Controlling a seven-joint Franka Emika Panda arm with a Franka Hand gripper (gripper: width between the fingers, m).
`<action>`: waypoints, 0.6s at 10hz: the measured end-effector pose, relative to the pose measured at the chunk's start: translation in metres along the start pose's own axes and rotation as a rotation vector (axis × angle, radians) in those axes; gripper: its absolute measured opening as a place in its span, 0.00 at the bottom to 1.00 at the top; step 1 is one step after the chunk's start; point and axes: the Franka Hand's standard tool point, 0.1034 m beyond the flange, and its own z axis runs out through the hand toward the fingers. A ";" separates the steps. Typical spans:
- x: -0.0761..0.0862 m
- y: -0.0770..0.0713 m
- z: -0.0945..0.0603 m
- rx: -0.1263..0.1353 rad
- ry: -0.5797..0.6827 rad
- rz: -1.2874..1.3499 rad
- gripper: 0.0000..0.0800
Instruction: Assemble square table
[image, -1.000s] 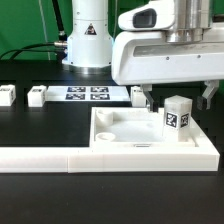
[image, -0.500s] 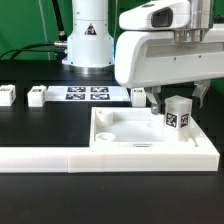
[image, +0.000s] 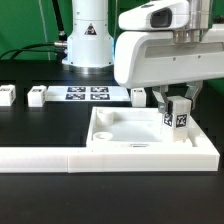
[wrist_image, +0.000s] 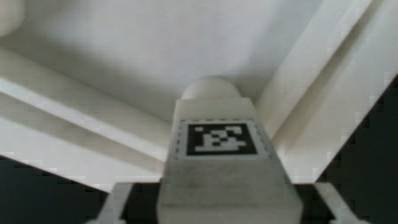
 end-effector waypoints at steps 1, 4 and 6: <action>0.000 0.000 0.000 0.000 0.000 0.000 0.36; 0.000 0.002 0.000 0.015 0.008 0.237 0.36; 0.001 0.001 0.001 0.018 0.028 0.446 0.36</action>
Offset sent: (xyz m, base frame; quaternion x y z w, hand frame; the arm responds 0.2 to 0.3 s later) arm 0.0023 -0.0050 0.0040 0.0177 0.0199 0.2913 0.9562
